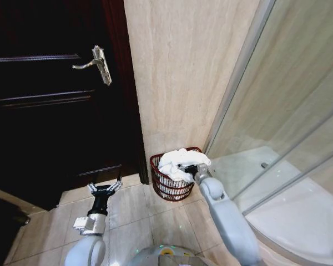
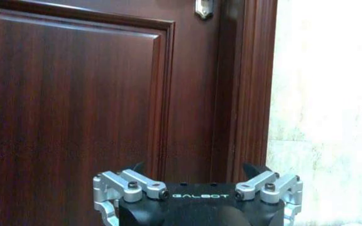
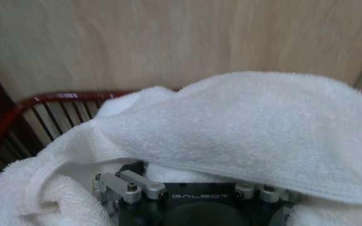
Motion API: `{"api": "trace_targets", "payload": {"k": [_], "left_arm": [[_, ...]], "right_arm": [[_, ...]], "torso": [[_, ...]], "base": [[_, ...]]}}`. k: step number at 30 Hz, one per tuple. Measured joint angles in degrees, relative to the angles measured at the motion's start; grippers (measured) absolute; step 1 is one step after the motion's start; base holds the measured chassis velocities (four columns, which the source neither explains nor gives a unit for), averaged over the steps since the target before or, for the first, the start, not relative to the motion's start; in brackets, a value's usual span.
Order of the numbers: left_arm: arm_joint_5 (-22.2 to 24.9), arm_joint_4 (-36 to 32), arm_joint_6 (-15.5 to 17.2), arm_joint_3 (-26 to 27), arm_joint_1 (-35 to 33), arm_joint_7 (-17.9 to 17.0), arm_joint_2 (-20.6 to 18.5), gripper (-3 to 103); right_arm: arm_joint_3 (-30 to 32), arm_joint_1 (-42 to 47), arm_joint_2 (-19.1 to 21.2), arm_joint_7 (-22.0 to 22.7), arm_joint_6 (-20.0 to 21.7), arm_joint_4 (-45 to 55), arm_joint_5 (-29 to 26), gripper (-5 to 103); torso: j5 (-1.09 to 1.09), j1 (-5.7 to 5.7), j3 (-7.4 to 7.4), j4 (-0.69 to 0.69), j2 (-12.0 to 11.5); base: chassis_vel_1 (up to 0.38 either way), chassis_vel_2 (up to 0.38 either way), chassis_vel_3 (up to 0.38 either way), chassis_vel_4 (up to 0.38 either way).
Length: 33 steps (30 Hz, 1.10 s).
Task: Discard the used towel into the hamper.
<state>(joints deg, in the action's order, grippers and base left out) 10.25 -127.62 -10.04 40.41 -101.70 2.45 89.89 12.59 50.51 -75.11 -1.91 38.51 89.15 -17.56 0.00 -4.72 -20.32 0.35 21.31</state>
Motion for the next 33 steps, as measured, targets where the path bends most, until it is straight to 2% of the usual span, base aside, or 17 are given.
{"api": "trace_targets", "payload": {"k": [2,4,9,10,11,12,14,15,18,26,29,33], "left_arm": [[0.00,0.22,-0.40,0.01,-0.06,-0.03,0.09,100],[0.02,0.67,-0.68,0.01,-0.05,-0.05,0.13,100],[0.07,2.26,-1.46,-0.36,0.30,-0.10,0.02,100],[0.07,2.45,-1.53,-0.50,0.43,-0.10,0.01,100],[0.07,2.59,-1.56,-0.70,0.60,-0.10,0.02,100],[0.07,2.59,-1.56,-0.70,0.60,-0.10,0.02,100],[0.02,2.96,-1.68,-1.03,0.93,-0.01,0.04,100],[0.02,2.96,-1.68,-1.03,0.93,-0.01,0.04,100],[-0.04,3.48,-2.41,-1.40,0.91,0.12,0.13,100],[1.70,5.32,-3.88,-1.22,0.60,0.20,-1.22,100],[2.15,6.05,-3.43,-1.18,1.18,0.26,-2.68,100],[2.05,6.06,-2.45,-1.53,1.89,0.47,-3.14,100]], "right_arm": [[0.05,-0.77,0.06,0.23,2.56,-0.52,-2.00,100],[0.05,-0.89,0.23,0.39,3.25,-0.57,-2.89,100],[0.55,-0.62,0.52,0.84,2.78,-1.18,-3.22,100],[0.91,-0.15,0.71,1.03,1.17,-0.82,-3.23,100],[1.16,0.70,1.15,2.25,-2.66,0.12,-2.98,100],[1.16,0.70,1.15,2.25,-2.66,0.12,-2.98,100],[1.87,1.98,2.26,3.83,-10.03,2.39,-1.03,100],[1.87,1.98,2.26,3.83,-10.03,2.39,-1.03,100],[3.47,2.96,3.51,4.43,-13.54,6.31,0.37,100],[5.39,5.62,4.39,5.55,-14.77,14.68,2.01,100],[6.74,9.32,3.93,8.22,-12.96,21.66,2.01,100],[9.17,15.33,3.17,8.56,-12.35,27.37,2.09,100]], "torso": [[0.00,-0.01,-0.01,-0.02,0.00],[0.00,-0.01,-0.01,-0.02,0.01],[0.01,-0.01,-0.02,-0.02,0.02],[0.00,-0.01,-0.03,-0.02,0.02],[0.02,-0.02,-0.04,-0.02,0.02],[0.02,-0.02,-0.04,-0.02,0.02],[0.02,-0.02,-0.04,-0.05,0.02],[0.02,-0.02,-0.04,-0.05,0.02],[0.02,-0.02,-0.04,-0.03,0.03],[0.01,-0.02,-0.04,-0.02,0.04],[0.00,-0.02,-0.04,-0.02,0.05],[-0.01,-0.02,-0.04,-0.04,0.06]], "base": [[0.000,0.000,0.000,0.000],[0.000,0.000,0.000,0.000],[0.000,0.000,0.000,0.000],[0.000,0.000,0.000,0.000],[0.000,0.000,0.000,0.000],[0.000,0.000,0.000,0.000],[0.000,0.000,0.000,0.000],[0.000,0.000,0.000,0.000],[0.000,0.000,0.000,0.000],[0.000,0.000,0.000,0.000],[0.000,0.000,0.000,0.000],[0.000,0.000,0.000,0.000]]}}
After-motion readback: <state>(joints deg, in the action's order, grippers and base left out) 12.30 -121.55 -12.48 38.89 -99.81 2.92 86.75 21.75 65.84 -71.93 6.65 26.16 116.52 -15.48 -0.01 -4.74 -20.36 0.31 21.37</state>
